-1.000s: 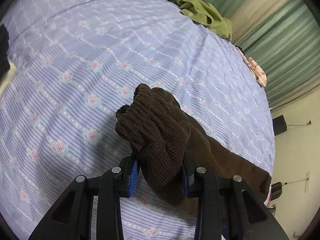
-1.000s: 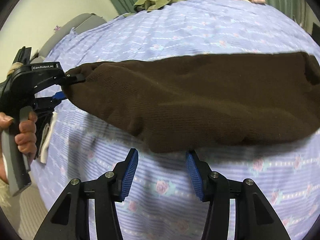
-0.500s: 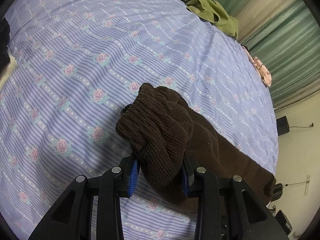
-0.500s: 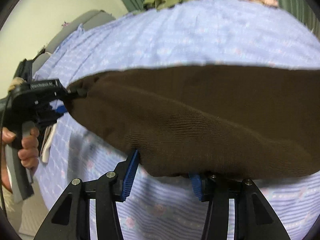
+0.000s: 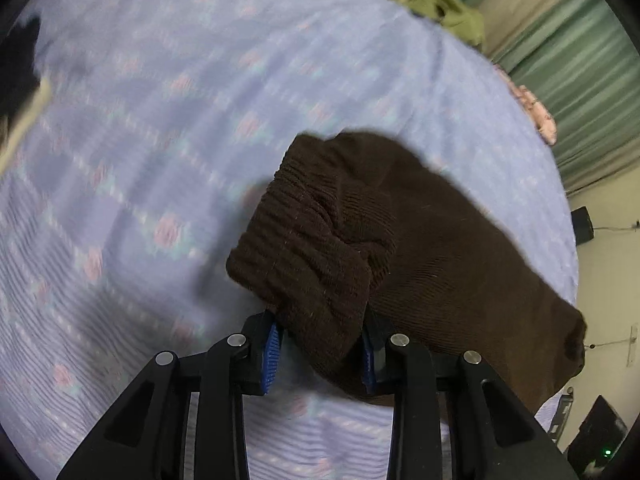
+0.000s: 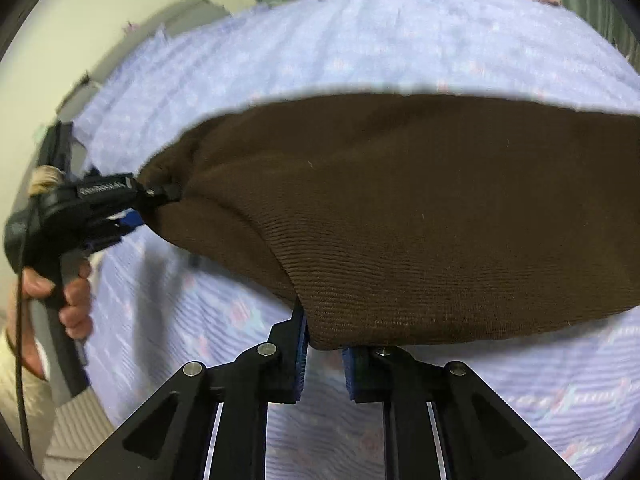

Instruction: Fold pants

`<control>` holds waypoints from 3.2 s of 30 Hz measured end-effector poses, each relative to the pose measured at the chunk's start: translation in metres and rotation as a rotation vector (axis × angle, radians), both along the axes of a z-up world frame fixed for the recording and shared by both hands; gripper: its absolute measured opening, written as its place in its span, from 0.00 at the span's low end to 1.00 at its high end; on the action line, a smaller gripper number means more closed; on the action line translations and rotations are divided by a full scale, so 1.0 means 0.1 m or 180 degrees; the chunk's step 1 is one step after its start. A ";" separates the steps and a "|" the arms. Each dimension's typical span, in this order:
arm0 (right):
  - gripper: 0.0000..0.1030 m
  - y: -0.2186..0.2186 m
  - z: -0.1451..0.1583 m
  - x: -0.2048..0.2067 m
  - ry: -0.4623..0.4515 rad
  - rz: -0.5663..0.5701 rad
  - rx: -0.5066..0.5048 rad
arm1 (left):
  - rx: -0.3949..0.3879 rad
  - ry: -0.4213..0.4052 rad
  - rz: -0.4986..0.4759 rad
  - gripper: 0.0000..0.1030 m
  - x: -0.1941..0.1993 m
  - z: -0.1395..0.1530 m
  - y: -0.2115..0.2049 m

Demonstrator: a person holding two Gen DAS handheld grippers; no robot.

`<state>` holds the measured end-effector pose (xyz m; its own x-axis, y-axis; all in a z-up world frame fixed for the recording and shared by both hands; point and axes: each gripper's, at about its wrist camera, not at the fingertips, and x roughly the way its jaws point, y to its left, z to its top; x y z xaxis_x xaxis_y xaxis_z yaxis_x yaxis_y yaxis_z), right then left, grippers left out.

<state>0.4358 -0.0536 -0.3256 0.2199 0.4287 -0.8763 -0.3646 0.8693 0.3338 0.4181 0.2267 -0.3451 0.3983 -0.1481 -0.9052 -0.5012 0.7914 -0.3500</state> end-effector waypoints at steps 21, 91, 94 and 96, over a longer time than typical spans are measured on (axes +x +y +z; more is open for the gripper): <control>0.76 -1.48 1.20 -0.04 -0.1431 -0.1202 -0.0964 | 0.1198 -0.1039 -0.1728 0.73 -0.03 1.27 -1.54; 0.26 -2.51 -0.20 1.48 -0.0505 -0.1207 -0.0690 | 0.0955 -0.0947 -0.2516 0.60 0.92 0.54 -2.95; 0.20 -2.46 0.00 1.43 -0.0685 -0.1132 -0.0826 | 0.0969 -0.1009 -0.2501 0.60 0.93 0.58 -2.95; 0.20 -2.52 0.12 1.40 -0.0797 -0.1168 -0.0768 | 0.1002 -0.1024 -0.2496 0.60 0.95 0.57 -2.96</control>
<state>0.5754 -0.3059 -0.3137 0.5342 0.0755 -0.8420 -0.0637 0.9968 0.0489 0.5134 -0.0692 -0.2884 0.5281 -0.2478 -0.8122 0.3071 0.9475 -0.0894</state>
